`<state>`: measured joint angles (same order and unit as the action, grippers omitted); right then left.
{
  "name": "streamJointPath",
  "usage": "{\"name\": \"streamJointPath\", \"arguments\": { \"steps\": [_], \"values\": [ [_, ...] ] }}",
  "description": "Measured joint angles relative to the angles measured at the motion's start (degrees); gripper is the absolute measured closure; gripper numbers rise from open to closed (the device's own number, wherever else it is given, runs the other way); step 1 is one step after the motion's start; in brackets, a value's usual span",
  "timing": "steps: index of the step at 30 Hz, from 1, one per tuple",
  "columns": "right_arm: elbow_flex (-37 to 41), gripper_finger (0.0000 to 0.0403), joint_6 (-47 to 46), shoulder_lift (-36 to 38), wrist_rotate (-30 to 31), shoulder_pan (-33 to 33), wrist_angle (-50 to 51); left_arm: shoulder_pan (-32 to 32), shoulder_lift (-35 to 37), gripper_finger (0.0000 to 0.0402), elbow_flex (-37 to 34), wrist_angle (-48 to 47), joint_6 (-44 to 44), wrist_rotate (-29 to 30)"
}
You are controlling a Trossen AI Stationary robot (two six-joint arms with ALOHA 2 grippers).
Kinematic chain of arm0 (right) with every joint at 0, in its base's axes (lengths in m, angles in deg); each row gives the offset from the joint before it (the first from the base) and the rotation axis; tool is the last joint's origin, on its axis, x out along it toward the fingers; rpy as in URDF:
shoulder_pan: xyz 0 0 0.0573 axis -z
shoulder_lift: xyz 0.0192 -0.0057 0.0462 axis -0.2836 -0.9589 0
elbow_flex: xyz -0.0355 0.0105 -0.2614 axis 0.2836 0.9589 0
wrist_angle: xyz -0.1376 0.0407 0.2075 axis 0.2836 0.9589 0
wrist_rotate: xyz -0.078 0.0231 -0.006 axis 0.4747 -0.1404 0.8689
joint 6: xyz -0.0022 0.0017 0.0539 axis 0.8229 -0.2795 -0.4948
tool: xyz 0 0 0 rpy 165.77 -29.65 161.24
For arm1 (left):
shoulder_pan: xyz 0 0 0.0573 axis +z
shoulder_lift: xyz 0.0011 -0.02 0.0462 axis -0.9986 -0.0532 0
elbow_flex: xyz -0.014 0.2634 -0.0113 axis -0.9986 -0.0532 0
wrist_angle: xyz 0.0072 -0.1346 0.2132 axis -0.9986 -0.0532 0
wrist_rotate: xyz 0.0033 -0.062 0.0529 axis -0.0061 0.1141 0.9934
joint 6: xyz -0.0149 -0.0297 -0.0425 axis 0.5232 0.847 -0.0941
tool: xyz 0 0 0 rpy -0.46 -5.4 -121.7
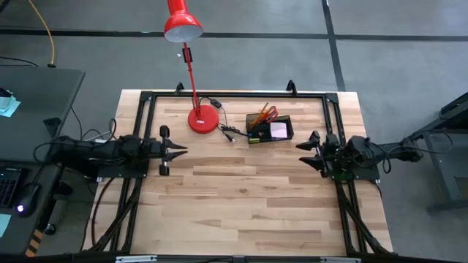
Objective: Pick and place office supplies into organizer
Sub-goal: Return to Home Position
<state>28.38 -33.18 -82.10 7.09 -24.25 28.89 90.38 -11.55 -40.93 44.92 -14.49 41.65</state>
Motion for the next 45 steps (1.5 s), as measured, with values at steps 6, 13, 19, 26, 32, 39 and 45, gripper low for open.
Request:
{"name": "streamJointPath", "arguments": {
  "steps": [6,13,19,26,32,39,45],
  "values": [
    [0.0,0.0143,3.38,0.02,-0.08,3.37,2.29,5.9,-0.18,0.0357,0.01,-2.51,-3.25,0.39],
    [0.02,0.0144,9.55,-0.05,2.16,5.07,3.01,7.82,-0.21,0.0356,-0.04,-4.15,-1.91,-1.29],
    [0.02,0.0143,8.51,-0.08,0.25,5.11,5.52,7.82,-0.22,0.0355,-0.04,-6.07,-0.88,-3.42],
    [0.0,0.0144,2.34,-0.39,0.43,5.11,8.93,7.82,-0.3,0.0357,-0.04,-6.04,0.23,-3.16],
    [-0.04,0.0144,-0.15,-0.44,0.43,5.11,9.11,7.82,-0.3,0.0356,-0.04,-6.06,-0.22,-3.17],
    [-0.07,0.0144,-0.15,-0.44,0.43,5.11,9.22,7.82,-0.3,0.0355,-0.04,-6.06,-0.36,-3.17],
    [-0.09,0.0144,-0.15,-0.44,0.46,5.11,9.28,7.82,-0.3,0.0357,-0.04,-6.06,-0.36,-3.17]
  ]
}}
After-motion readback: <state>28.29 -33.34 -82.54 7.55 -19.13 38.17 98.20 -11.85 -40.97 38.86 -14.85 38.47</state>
